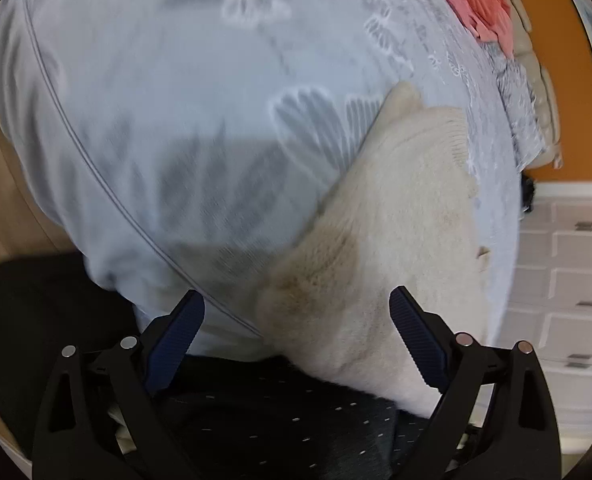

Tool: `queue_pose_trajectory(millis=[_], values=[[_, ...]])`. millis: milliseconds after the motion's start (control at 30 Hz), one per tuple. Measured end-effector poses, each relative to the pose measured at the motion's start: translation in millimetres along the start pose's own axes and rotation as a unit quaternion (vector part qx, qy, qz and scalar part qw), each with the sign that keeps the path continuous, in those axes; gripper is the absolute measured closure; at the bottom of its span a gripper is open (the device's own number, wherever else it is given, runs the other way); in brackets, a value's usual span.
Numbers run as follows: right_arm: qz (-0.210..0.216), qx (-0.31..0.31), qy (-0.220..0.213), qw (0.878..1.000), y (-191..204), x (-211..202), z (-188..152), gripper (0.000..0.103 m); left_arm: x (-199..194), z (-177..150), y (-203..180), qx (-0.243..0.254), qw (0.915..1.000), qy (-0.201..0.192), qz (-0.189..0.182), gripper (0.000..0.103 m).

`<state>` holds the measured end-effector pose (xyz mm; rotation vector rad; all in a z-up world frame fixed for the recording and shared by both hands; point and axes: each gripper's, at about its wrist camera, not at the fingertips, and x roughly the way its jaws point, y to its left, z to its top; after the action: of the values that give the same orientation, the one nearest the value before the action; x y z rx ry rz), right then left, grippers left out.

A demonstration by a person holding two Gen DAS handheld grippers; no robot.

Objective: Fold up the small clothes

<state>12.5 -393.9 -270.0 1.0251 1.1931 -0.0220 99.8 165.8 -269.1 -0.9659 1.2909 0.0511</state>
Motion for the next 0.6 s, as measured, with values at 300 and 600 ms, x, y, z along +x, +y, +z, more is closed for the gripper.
queue_pose_trajectory(millis=[300,600], values=[[0.033,-0.131,-0.065,0.989,120,-37,24,0.084,-29,22,-68,0.014,0.9966,-0.01,-0.081,0.081],[0.076,-0.258,-0.196,0.943,216,-137,36,0.085,-149,33,-166,0.145,0.9638,-0.137,-0.177,0.082]])
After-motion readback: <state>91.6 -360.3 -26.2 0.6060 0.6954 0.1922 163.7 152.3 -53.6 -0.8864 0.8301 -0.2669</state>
